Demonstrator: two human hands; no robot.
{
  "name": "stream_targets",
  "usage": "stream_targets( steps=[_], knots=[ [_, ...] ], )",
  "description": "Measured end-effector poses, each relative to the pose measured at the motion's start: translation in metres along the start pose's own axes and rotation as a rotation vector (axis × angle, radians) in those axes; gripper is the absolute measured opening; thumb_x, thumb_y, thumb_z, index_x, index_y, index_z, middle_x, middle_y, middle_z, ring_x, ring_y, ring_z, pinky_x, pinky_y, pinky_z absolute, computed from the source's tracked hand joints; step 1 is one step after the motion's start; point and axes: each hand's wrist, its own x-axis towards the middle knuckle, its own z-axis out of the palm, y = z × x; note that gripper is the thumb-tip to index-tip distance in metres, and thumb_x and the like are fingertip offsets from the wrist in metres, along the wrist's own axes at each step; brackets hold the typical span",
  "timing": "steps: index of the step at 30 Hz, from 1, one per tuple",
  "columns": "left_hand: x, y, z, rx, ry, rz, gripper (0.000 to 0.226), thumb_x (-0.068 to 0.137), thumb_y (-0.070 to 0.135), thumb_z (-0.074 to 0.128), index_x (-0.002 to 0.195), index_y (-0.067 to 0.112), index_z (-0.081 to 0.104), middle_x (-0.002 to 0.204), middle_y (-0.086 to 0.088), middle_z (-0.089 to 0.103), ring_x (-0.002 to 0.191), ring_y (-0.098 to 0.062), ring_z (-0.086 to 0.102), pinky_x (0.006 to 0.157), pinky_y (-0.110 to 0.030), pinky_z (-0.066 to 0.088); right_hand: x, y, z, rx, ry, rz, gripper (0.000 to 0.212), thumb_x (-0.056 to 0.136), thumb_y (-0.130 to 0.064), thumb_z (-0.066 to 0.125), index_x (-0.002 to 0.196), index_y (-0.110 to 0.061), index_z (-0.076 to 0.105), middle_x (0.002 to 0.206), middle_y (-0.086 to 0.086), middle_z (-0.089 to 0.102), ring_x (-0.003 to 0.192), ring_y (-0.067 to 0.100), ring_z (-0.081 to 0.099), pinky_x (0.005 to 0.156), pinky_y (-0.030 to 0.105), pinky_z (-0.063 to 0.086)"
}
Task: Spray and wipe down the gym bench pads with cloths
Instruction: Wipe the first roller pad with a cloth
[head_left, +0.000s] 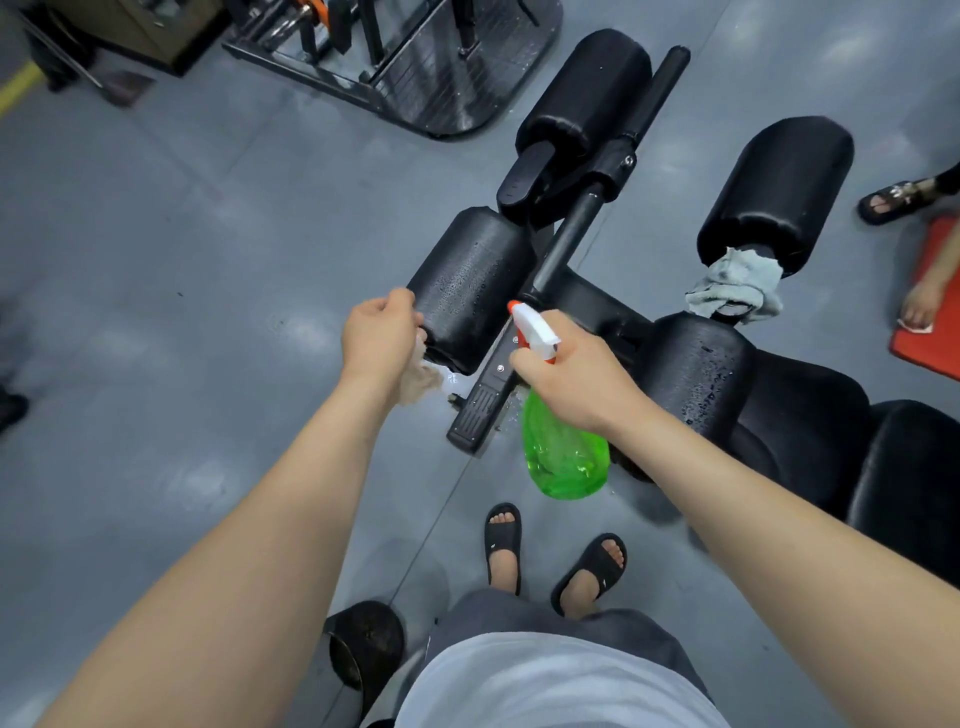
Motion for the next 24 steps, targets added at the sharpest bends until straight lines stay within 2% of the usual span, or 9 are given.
stream_targets(
  steps=[3,6,10,14,16,17,19,20,24],
  knots=[
    [-0.029,0.023,0.015,-0.055,-0.133,0.032,0.024,0.088,0.027,0.052,0.073,0.01,0.058,0.052,-0.004,0.044,0.046,-0.021,0.037,0.049,-0.023,0.038,-0.002,0.012,-0.021,0.045,0.069,0.007,0.021,0.095,-0.044,0.056,0.097,-0.027,0.043,0.081,-0.005,0.063,0.073,0.017,0.058,0.066,0.035,0.044],
    [-0.053,0.042,0.036,-0.137,-0.288,0.05,0.016,0.08,0.023,0.052,0.071,0.01,0.058,0.059,-0.003,0.04,0.048,-0.017,0.034,0.05,-0.024,0.029,-0.005,0.026,-0.043,0.047,0.18,-0.016,0.028,0.097,-0.046,0.053,0.097,-0.019,0.042,0.084,-0.001,0.064,0.081,0.022,0.058,0.071,0.036,0.043],
    [-0.085,0.061,0.076,-0.218,-0.518,0.037,0.02,0.073,0.008,0.04,0.077,0.004,0.059,0.063,-0.008,0.041,0.053,-0.017,0.035,0.049,-0.024,0.03,-0.018,0.051,-0.078,0.1,0.326,-0.004,0.035,0.098,-0.047,0.056,0.075,-0.024,0.044,0.069,-0.01,0.049,0.066,0.006,0.047,0.061,0.03,0.037],
    [-0.112,0.07,0.119,-0.112,-0.645,0.005,0.033,0.074,-0.005,0.026,0.084,0.003,0.057,0.065,-0.006,0.041,0.053,-0.015,0.035,0.05,-0.023,0.033,-0.027,0.087,-0.116,0.133,0.413,0.076,0.05,0.092,-0.068,0.051,0.09,-0.02,0.063,0.075,-0.005,0.062,0.074,0.017,0.058,0.072,0.037,0.049],
    [-0.117,0.068,0.141,-0.017,-0.669,0.019,0.037,0.075,-0.009,0.025,0.087,0.004,0.057,0.065,-0.004,0.046,0.053,-0.015,0.039,0.051,-0.022,0.037,-0.034,0.106,-0.136,0.138,0.464,0.116,0.045,0.091,-0.069,0.051,0.098,-0.029,0.07,0.08,-0.008,0.069,0.075,0.012,0.062,0.073,0.035,0.05],
    [-0.118,0.066,0.151,0.051,-0.68,0.04,0.037,0.076,-0.01,0.028,0.089,0.005,0.059,0.066,-0.003,0.049,0.054,-0.015,0.043,0.053,-0.022,0.04,-0.038,0.116,-0.145,0.132,0.498,0.125,0.038,0.092,-0.066,0.052,0.093,-0.032,0.07,0.077,-0.013,0.07,0.072,0.006,0.061,0.069,0.032,0.049],
    [-0.122,0.062,0.175,0.199,-0.725,0.092,0.032,0.08,-0.006,0.038,0.094,0.008,0.064,0.073,-0.002,0.058,0.063,-0.015,0.053,0.063,-0.025,0.047,-0.049,0.137,-0.164,0.113,0.568,0.167,0.039,0.095,-0.06,0.054,0.076,-0.029,0.064,0.064,-0.017,0.063,0.064,0.004,0.056,0.061,0.028,0.041],
    [-0.123,0.06,0.184,0.255,-0.747,0.108,0.029,0.081,-0.002,0.045,0.097,0.009,0.066,0.077,-0.002,0.063,0.068,-0.015,0.057,0.068,-0.029,0.049,-0.053,0.148,-0.171,0.096,0.597,0.196,0.043,0.095,-0.059,0.053,0.071,-0.024,0.06,0.061,-0.012,0.059,0.062,0.008,0.054,0.059,0.031,0.039],
    [-0.129,0.055,0.216,0.298,-0.745,0.128,0.022,0.096,0.002,0.049,0.101,0.008,0.07,0.091,-0.009,0.071,0.079,-0.018,0.066,0.072,-0.032,0.054,-0.059,0.2,-0.189,0.056,0.697,0.329,0.053,0.095,-0.057,0.053,0.067,-0.011,0.047,0.06,0.002,0.048,0.069,0.03,0.049,0.059,0.037,0.033]
  ],
)
